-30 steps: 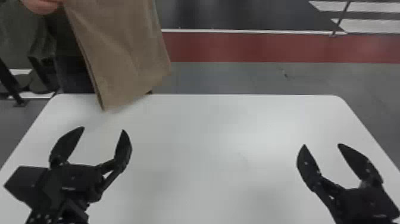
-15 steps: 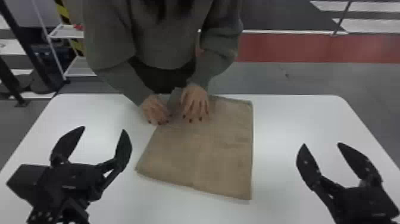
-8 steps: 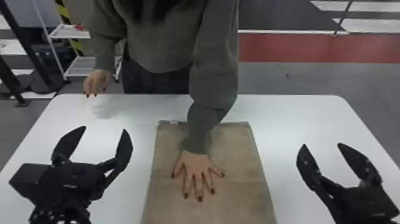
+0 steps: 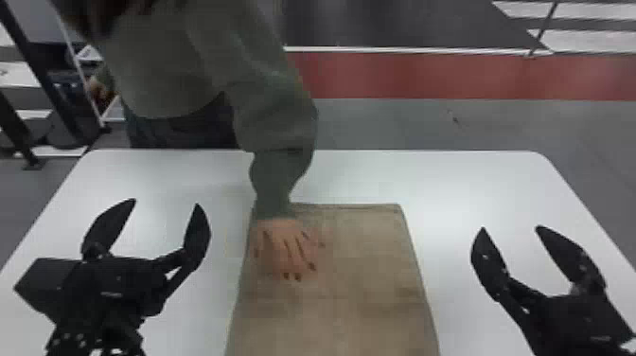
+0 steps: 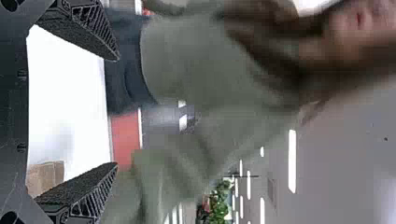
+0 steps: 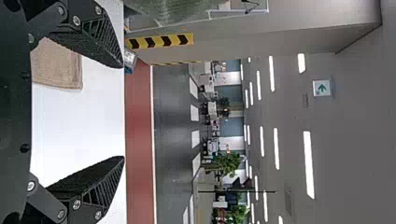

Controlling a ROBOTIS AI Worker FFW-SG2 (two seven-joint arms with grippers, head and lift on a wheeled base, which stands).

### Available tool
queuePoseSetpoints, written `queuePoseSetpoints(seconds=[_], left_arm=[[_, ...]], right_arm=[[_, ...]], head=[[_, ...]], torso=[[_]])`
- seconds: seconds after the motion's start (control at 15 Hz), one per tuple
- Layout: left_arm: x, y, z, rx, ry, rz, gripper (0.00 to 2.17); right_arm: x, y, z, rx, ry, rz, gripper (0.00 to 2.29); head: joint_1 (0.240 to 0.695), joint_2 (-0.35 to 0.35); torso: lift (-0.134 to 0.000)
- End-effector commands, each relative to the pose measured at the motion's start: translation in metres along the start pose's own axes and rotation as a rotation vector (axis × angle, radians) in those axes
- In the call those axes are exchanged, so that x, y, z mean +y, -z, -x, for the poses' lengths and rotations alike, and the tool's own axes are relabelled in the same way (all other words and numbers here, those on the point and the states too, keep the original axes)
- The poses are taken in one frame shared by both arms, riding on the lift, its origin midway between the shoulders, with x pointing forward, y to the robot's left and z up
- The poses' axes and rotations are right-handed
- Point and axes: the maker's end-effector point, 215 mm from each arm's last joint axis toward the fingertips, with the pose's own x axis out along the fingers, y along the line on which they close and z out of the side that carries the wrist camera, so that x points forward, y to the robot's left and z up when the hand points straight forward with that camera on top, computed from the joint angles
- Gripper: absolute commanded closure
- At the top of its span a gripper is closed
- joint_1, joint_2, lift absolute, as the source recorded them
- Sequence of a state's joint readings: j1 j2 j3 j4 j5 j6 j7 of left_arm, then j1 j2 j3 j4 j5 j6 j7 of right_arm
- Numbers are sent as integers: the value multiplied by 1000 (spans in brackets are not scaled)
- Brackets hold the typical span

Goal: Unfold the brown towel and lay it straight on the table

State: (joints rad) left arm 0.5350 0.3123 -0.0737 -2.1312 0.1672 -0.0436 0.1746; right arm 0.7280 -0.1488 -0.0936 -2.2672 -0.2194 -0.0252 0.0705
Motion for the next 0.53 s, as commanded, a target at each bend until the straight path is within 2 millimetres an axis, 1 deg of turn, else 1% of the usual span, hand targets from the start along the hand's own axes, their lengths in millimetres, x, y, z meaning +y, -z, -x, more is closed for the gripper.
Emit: queuePoseSetpoints(seconds=[0.0,0.13,0.33,0.47], left_arm=[[0,0,0,0,0,1,83],[0,1,0,1,0,1,83],[0,2,0,3,2,-1,83],[0,1,-1,1,0,0,83]], right_arm=[[0,0,0,-1,0,0,211],[0,-1,-1,-2,0,0,211],[0,5,-1,11,1,0,211],[-1,5,-1,10,1,1,211]], head=[[695,-22],[695,-22],[695,-22],[695,-22]], torso=[[-125],[-125],[-125],[-125]])
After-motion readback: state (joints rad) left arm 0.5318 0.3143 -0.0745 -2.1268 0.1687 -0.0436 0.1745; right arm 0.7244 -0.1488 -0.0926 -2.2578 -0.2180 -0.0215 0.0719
